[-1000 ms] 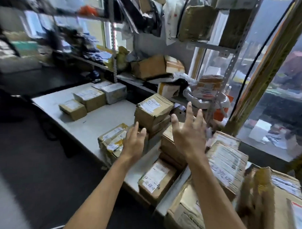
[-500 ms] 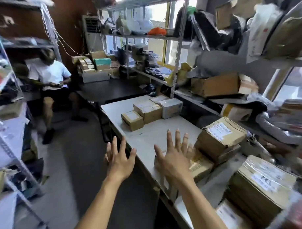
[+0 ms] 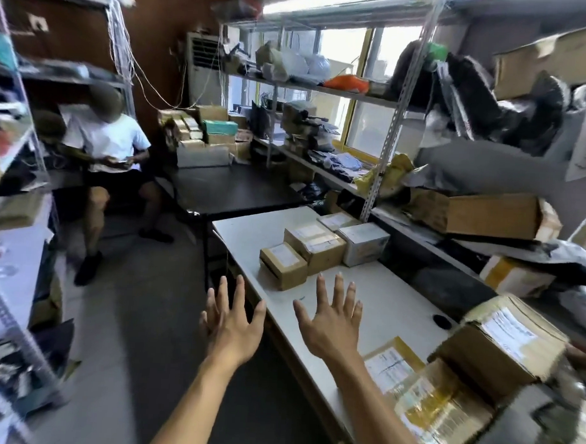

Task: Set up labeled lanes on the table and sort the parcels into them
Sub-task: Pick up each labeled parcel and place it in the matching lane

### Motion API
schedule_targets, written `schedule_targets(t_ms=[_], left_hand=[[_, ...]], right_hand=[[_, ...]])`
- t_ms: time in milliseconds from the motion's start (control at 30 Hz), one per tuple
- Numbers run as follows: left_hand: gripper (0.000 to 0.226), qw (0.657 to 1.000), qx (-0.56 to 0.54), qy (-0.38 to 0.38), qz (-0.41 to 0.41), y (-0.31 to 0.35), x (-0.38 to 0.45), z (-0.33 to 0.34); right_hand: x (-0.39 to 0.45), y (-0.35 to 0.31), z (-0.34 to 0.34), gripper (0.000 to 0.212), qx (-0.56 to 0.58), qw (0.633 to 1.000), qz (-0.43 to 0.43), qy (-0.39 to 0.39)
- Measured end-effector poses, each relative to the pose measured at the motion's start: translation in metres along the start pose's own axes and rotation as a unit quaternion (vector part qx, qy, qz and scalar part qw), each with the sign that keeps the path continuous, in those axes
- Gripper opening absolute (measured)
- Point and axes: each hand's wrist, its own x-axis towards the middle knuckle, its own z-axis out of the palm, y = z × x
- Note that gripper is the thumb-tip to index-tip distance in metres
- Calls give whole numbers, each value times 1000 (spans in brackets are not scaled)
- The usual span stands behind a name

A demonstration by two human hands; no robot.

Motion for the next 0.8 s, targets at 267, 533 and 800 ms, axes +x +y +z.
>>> schedule_targets(t_ms=[267, 533, 800], left_hand=[[73, 1000, -22, -5, -5, -28, 63, -7], [69, 999, -3, -40, -4, -41, 166, 6], [65, 993, 36, -97, 48, -10, 284, 17]], right_hand=[[68, -38, 34, 77, -20, 1000, 2, -12], [169, -60, 68, 78, 38, 998, 37, -23], [262, -65, 82, 76, 93, 990, 102, 1]])
